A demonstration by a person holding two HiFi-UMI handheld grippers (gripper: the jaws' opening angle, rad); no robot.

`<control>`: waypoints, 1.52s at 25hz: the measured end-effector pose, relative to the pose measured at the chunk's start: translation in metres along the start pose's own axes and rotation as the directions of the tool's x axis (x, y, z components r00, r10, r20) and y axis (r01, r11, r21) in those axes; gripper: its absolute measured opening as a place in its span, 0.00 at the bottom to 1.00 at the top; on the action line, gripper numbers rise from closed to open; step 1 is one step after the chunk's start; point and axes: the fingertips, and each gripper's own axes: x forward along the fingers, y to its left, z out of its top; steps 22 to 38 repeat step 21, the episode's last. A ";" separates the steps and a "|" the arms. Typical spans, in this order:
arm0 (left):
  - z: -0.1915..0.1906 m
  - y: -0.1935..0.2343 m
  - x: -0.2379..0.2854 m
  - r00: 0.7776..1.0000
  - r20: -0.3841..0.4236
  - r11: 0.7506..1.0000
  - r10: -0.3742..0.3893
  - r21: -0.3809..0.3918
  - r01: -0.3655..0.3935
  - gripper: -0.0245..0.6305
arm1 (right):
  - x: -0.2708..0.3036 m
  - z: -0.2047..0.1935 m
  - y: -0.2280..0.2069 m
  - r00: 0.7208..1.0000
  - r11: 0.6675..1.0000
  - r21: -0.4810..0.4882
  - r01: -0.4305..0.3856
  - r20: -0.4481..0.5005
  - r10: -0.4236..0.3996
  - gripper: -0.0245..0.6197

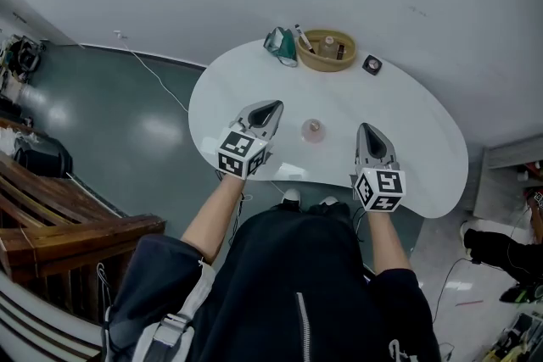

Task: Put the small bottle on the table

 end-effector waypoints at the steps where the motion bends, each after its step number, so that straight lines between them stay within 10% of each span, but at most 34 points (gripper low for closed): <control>1: 0.001 0.000 0.001 1.000 0.004 1.000 0.001 -0.002 -0.001 0.05 | 0.000 0.000 -0.001 1.000 1.000 -0.001 0.001 0.001 -0.001 0.04; 38: -0.005 -0.013 0.011 1.000 -0.009 1.000 -0.005 -0.026 0.005 0.05 | -0.005 -0.003 -0.011 1.000 1.000 0.003 -0.001 -0.009 0.001 0.04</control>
